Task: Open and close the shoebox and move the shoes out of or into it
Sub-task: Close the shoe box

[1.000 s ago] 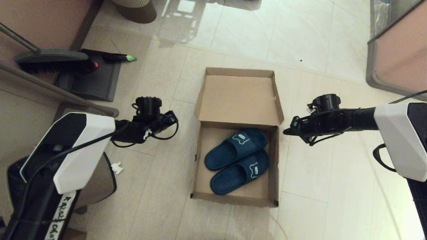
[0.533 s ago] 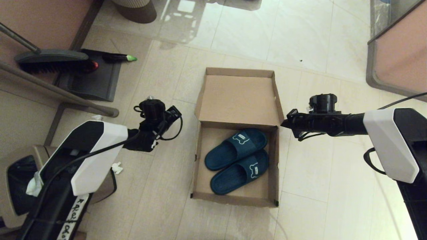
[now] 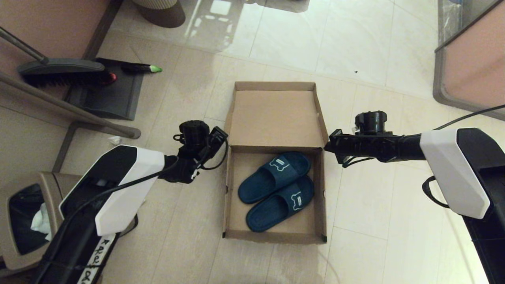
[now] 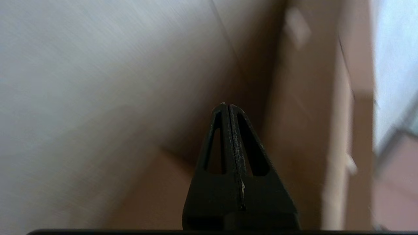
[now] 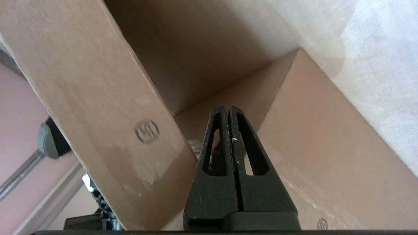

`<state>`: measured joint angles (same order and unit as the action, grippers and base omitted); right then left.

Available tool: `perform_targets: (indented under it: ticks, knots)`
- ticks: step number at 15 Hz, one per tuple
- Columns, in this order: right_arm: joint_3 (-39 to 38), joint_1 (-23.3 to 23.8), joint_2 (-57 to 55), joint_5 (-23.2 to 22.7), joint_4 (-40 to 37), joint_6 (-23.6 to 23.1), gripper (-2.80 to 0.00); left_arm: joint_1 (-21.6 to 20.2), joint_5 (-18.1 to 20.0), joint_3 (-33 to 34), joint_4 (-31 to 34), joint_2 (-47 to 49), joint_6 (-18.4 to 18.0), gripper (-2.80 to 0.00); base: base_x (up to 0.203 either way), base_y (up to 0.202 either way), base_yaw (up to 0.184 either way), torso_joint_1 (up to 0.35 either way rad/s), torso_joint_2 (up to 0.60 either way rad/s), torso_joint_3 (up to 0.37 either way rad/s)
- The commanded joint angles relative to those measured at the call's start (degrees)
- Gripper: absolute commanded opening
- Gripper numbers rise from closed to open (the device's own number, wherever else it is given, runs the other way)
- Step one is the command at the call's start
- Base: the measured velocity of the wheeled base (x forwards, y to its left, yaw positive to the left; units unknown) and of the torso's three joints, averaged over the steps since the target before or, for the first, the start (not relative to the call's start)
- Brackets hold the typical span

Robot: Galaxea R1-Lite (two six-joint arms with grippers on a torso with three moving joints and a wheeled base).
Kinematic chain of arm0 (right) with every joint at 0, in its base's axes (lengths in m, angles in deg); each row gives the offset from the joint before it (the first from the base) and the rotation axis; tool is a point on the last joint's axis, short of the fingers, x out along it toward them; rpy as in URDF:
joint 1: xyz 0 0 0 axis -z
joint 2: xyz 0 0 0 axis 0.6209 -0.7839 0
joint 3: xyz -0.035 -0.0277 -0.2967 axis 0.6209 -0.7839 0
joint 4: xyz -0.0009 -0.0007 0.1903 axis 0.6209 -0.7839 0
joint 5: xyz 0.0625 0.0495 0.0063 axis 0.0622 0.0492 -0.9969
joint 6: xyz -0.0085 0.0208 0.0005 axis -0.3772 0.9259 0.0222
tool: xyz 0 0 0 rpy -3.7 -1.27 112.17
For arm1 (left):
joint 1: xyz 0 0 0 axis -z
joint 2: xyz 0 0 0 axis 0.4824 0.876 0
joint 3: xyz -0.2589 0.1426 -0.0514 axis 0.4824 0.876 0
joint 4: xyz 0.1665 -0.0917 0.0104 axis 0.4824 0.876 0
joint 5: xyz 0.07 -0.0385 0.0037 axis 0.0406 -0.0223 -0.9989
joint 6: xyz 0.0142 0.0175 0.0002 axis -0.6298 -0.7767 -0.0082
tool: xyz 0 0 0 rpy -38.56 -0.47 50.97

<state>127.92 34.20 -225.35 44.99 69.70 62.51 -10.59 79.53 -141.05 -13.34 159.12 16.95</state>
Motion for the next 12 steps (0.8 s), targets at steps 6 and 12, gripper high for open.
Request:
perform_targets:
  ticks: [6,12]
  knots:
    - [-2.0,-0.8,0.4,0.1,-0.8,-0.2,-2.8,2.1,-0.9,6.6,1.0,-2.9,2.1,-2.8,0.0,0.0,0.0,0.0,0.0,0.0]
    - [-7.0,-0.6,3.5,1.5,-2.9,-0.3,-2.8,4.2,-4.3,17.9,0.4,-8.9,6.3,-2.8,0.0,0.0,0.0,0.0,0.0,0.0]
